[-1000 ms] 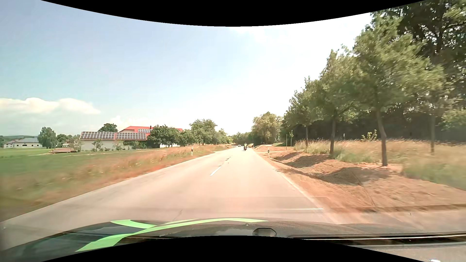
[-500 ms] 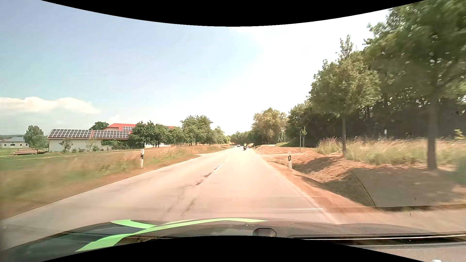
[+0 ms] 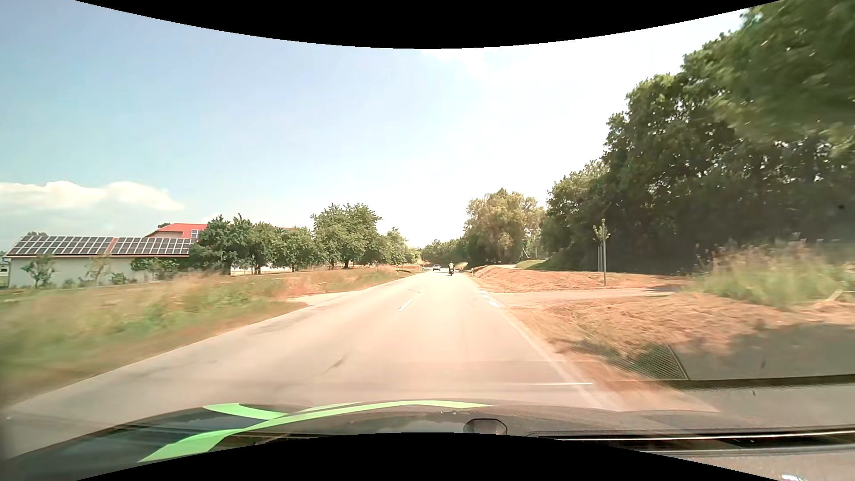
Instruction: Follow the waypoints while adhering to traffic rules and regulations
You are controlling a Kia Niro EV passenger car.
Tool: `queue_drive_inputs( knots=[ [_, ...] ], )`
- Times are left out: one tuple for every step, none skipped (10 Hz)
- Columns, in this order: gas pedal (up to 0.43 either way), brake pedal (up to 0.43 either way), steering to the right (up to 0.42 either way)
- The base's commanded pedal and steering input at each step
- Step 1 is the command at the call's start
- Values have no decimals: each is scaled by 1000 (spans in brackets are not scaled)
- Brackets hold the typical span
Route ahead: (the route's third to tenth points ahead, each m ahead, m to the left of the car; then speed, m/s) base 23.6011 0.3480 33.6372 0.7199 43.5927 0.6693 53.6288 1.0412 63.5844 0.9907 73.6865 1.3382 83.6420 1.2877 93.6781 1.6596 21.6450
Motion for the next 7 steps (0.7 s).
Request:
queue_drive_inputs(
  knots=[
    [248,0,-1],
    [248,0,-1],
    [248,0,-1],
    [248,0,-1],
    [248,0,-1],
    [248,0,-1],
    [240,0,-1]
  ],
)
